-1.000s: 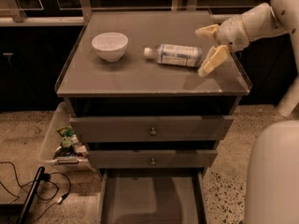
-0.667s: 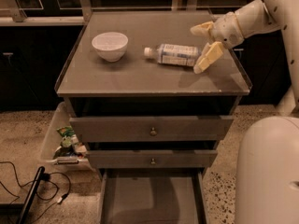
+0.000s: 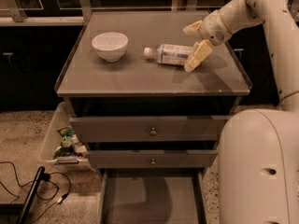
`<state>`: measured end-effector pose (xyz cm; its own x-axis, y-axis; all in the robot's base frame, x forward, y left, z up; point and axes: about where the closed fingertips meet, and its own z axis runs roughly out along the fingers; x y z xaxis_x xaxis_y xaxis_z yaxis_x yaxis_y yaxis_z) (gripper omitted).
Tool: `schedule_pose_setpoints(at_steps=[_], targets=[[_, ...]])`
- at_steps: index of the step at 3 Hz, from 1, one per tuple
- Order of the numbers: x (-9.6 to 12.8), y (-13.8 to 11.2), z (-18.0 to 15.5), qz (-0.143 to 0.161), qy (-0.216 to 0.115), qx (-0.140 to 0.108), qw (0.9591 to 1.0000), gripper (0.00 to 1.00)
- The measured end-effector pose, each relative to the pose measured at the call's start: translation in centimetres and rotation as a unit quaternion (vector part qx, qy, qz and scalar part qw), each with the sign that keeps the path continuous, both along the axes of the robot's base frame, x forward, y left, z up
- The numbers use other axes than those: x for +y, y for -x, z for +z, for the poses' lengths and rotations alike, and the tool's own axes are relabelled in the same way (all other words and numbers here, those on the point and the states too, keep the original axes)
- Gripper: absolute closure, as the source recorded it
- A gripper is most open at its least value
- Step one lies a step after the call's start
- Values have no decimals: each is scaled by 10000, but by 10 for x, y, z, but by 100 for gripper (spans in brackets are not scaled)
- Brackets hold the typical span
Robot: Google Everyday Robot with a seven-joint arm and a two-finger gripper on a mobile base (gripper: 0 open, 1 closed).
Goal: Place blue plastic bottle into bottom drawer
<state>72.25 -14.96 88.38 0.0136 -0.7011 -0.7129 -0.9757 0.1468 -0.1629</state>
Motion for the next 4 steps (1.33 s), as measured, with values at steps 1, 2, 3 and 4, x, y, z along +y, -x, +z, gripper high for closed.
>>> schedule_pose_setpoints(at_steps=[1, 2, 3, 4], targets=[[2, -8, -14, -104, 222, 146, 9996, 0], [1, -14, -29, -216, 403, 311, 9985, 0], [3, -17, -31, -228, 385, 291, 9986, 19], [3, -17, -31, -228, 385, 291, 9986, 42]])
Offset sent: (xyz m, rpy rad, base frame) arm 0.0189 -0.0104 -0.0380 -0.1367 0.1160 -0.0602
